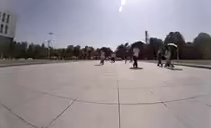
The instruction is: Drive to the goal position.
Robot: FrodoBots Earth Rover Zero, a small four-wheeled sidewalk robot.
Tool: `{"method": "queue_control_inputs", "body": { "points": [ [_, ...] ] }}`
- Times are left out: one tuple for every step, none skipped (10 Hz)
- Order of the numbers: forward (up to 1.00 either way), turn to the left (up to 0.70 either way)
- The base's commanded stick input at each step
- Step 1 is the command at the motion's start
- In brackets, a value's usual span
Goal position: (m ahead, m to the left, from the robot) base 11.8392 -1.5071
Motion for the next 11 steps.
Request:
{"method": "queue_control_inputs", "body": {
  "points": [
    [1.00,0.37],
    [1.00,0.00],
    [1.00,0.00],
    [1.00,0.00],
    [1.00,0.00],
    [1.00,0.00],
    [1.00,0.00],
    [1.00,0.00],
    [1.00,0.00],
    [1.00,0.00],
    [1.00,0.00]
  ]
}}
